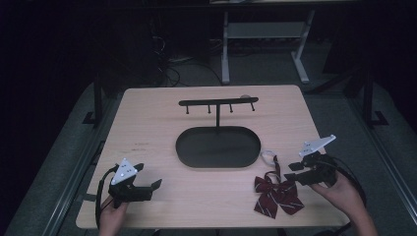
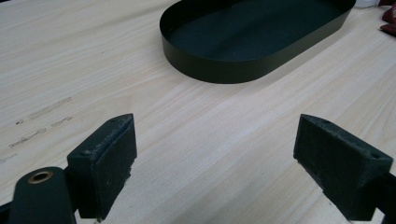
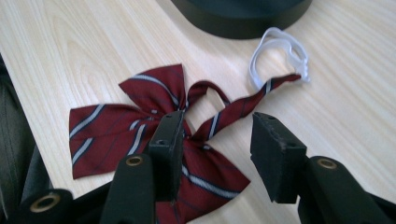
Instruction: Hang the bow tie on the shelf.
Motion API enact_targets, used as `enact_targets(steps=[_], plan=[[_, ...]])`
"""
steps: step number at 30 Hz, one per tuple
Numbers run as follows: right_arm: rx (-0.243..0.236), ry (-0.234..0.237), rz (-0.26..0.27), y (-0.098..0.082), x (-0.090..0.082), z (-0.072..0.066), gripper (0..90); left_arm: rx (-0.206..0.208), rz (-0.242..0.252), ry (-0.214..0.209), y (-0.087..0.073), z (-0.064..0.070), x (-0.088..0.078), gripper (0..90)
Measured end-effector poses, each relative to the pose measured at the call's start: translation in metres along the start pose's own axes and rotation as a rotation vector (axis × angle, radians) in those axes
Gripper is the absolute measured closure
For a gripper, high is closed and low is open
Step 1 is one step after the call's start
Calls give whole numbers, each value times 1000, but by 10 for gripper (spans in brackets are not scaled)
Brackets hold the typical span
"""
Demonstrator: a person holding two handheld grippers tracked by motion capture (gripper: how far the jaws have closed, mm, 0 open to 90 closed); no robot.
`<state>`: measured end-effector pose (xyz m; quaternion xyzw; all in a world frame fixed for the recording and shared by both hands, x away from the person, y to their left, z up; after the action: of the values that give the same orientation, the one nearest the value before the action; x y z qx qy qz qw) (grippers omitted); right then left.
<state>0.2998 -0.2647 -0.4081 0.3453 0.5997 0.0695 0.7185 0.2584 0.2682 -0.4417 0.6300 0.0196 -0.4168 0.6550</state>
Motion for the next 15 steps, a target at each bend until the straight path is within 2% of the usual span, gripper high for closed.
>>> enact_targets(steps=[3,12,15], plan=[[-5,3,9,9,1,5,539,-8,3,0,0,-1,0,130],[-34,7,-24,28,8,15,544,9,-5,2,1,-1,-1,130],[-40,16,-23,36,10,22,544,-2,2,-1,0,-1,-1,130]])
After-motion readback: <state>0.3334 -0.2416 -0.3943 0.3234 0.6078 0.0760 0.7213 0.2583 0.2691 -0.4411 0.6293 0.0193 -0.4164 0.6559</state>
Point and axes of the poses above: each handheld gripper's, and its own axes: x roughly forward along the jaws, y roughly out of its top, z roughly to its right, the point moved 1 cm from there along x, roughly forward along the jaws, and after that the axes turned 15 degrees about -x, right-handed, at the moved point
